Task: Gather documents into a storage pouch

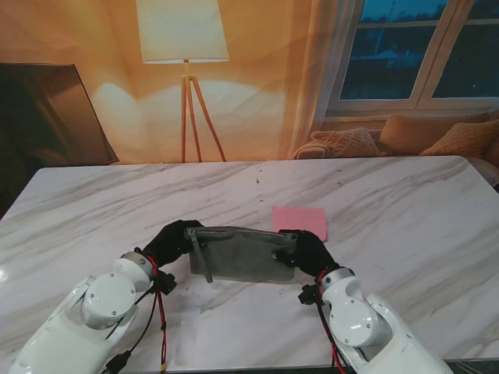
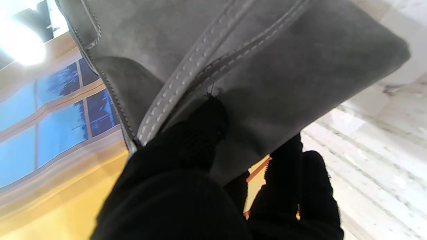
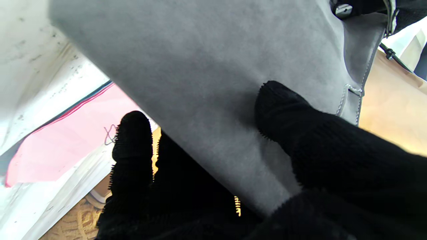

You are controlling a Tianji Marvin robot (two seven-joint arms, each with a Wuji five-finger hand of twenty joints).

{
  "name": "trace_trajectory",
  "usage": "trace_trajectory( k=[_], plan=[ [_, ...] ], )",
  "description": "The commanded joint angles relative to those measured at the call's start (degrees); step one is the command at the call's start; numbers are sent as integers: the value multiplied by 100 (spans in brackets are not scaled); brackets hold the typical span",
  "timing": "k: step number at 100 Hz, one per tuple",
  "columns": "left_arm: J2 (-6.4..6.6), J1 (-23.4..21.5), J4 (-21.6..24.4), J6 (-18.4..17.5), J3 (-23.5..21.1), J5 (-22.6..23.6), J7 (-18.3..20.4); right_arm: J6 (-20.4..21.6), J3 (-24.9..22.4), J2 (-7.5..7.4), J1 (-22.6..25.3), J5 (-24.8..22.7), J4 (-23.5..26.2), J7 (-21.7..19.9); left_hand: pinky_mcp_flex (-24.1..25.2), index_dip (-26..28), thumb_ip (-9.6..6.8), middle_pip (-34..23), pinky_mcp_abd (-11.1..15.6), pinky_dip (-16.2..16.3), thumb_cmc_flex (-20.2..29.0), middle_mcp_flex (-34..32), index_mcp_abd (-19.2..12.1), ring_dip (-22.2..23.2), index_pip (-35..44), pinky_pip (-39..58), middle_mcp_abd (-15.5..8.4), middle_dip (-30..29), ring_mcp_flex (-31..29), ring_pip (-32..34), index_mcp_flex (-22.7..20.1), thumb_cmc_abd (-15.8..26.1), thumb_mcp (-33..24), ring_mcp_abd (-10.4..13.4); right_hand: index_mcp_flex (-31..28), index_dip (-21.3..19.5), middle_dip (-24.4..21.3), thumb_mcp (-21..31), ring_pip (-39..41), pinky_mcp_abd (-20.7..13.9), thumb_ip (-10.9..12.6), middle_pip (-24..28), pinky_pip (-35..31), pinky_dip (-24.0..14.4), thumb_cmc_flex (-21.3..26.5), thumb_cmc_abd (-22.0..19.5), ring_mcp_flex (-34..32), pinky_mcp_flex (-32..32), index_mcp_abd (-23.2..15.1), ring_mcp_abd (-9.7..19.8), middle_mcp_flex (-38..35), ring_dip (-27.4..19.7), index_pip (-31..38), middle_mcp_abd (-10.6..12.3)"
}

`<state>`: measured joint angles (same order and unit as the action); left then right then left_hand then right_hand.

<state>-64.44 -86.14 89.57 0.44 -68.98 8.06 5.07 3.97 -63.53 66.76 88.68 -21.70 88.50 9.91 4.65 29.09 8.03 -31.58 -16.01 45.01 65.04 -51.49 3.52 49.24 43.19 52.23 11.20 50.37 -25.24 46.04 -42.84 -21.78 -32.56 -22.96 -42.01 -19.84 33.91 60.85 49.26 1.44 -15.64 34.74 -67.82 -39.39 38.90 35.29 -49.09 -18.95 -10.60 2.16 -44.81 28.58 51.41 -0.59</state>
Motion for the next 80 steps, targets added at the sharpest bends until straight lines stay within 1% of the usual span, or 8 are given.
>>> trace_trajectory(
  k=[1,9,13,17,25,45,58,80],
  plan=[
    [-104,-6,24,-33,7,-62,-17,-51,-46,6,34,-110,62,-50,-20,704,99,-889,42,53,63,-480,-163,134,905,396,143,340,-259,205,-233,260,-9,-191,283,-103,-248,349,-211,-142,45,119,153,59,-221,112,194,143,33,210,348,36,-330,127],
    [-141,-7,1,-85,17,-88,-163,-93,-107,-4,47,-180,97,-50,-174,847,110,-968,79,138,42,-517,-121,179,915,791,178,343,-382,312,-247,207,-102,-198,462,-333,-432,500,-466,-166,222,70,313,42,-478,81,458,294,176,254,728,9,-866,155],
    [-166,3,-32,-138,33,-81,-274,-116,-135,-4,50,-207,110,-38,-318,875,136,-955,103,162,4,-574,-87,135,904,1021,322,280,-493,288,-288,117,-241,-176,538,-457,-512,538,-599,-176,315,-24,388,33,-529,21,574,358,187,265,901,-27,-1054,277],
    [-186,13,-55,-165,47,-62,-364,-133,-159,-2,48,-246,118,-8,-423,893,167,-928,101,174,-45,-624,-79,97,902,1217,332,223,-593,284,-321,60,-359,-191,622,-521,-607,578,-865,-192,449,-165,477,50,-569,-14,749,429,186,285,1087,-137,-1151,411],
    [-212,23,-79,-175,66,-17,-486,-159,-214,-12,42,-340,138,8,-502,1017,216,-965,88,41,-120,-653,-103,49,902,1454,322,179,-661,331,-351,38,-542,-224,835,-729,-750,660,-1169,-221,807,-316,616,54,-767,-34,1060,542,237,298,1509,-239,-1393,507],
    [-257,31,-148,-209,90,-10,-667,-226,-383,-65,14,-516,175,-119,-441,1189,158,-980,2,-21,-101,-576,-200,36,951,1483,227,268,-547,283,-377,196,-519,-228,1313,-822,-889,655,-1479,-269,801,-456,849,65,-1091,112,1526,761,275,311,2145,-344,-1610,565],
    [-294,40,-179,-223,111,65,-850,-253,-534,-107,-16,-704,182,-202,-401,1279,127,-917,-16,-76,-78,-553,-253,6,953,1430,161,304,-502,214,-390,248,-470,-203,1561,-856,-959,698,-1649,-309,777,-514,1019,52,-1357,190,1714,844,316,310,2388,-398,-1742,495],
    [-390,142,-282,-158,254,146,-1217,-270,-787,-108,-10,-740,299,-182,-446,1303,134,-787,-53,-80,-116,-621,-298,-9,897,1503,147,268,-527,305,-441,182,-532,-289,1822,-917,-1001,269,-1922,-365,745,-535,1297,-6,-1485,1,2077,995,374,325,2690,-493,-1902,394]
  ],
)
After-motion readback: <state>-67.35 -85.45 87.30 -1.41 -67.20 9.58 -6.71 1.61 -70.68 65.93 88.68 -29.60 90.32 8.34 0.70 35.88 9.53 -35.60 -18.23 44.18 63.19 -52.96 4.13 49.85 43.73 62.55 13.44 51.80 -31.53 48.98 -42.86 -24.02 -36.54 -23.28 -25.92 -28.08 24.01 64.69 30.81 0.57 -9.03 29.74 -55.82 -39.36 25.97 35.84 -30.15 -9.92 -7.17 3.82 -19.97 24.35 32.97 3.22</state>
